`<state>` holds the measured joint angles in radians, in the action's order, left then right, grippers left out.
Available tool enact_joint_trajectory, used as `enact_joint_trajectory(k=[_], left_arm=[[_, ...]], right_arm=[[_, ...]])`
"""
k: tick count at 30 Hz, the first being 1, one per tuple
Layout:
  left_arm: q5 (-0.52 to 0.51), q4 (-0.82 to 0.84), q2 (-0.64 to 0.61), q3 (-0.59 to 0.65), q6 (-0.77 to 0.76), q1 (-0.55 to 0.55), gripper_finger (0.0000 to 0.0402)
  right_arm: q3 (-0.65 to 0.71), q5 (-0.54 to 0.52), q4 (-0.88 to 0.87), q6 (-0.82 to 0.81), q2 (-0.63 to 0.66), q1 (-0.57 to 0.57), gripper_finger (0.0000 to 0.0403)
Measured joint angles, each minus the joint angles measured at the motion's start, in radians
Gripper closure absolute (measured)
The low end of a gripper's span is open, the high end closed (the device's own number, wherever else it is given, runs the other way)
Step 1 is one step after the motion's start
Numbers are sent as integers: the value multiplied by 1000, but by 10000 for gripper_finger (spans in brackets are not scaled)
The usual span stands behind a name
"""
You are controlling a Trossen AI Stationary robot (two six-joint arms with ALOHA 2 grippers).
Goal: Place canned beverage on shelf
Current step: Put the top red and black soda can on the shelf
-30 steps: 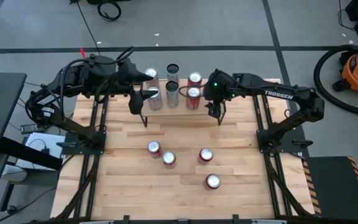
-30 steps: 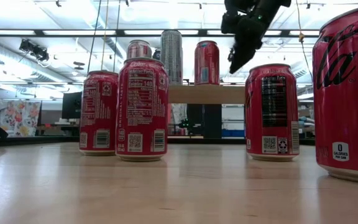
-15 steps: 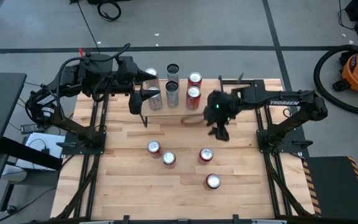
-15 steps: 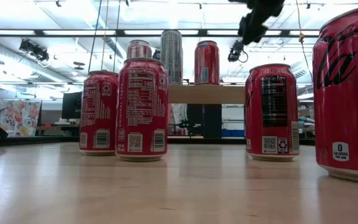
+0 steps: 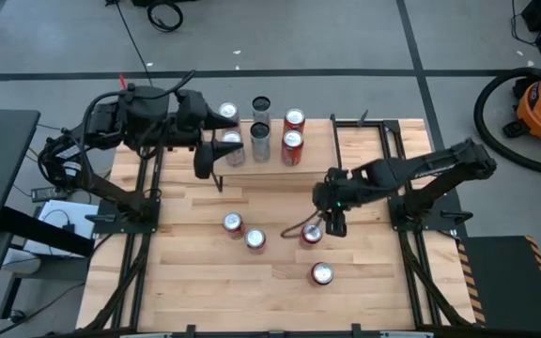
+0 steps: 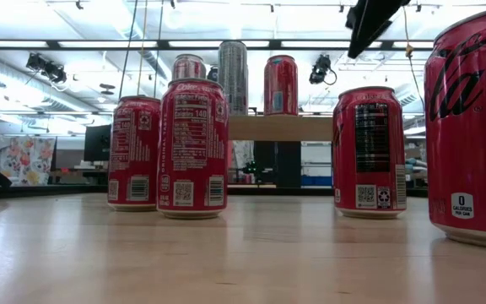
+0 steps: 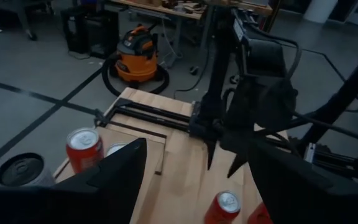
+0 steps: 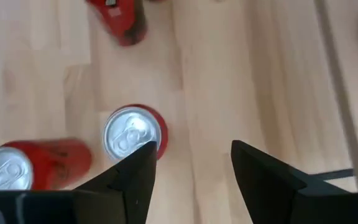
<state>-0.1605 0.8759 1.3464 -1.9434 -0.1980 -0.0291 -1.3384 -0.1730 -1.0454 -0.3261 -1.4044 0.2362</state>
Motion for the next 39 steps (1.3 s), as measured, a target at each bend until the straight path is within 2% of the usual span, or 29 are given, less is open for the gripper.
enact_joint_trajectory(k=[3, 9, 15, 19, 27, 32, 39], left_arm=[[-24, -5, 6, 0, 3, 17, 114], [-38, -7, 13, 0, 3, 18, 114], [-39, -5, 25, 0, 7, 18, 114], [-40, -3, 27, 0, 10, 18, 114], [-41, 9, 27, 0, 9, 18, 114], [-41, 29, 27, 0, 10, 18, 114], [-41, 43, 27, 0, 10, 18, 114]], right_arm=[[0, 0, 27, -11, 0, 44, 186], [0, 163, 47, -41, 0, 59, 186], [0, 153, 106, -94, -5, 59, 186], [1, 173, 103, -76, -57, 59, 178], [-31, 183, 103, -7, -208, 81, 103], [-36, 107, 96, 41, -247, 79, 53], [-37, 64, 65, 104, -247, 83, 31]])
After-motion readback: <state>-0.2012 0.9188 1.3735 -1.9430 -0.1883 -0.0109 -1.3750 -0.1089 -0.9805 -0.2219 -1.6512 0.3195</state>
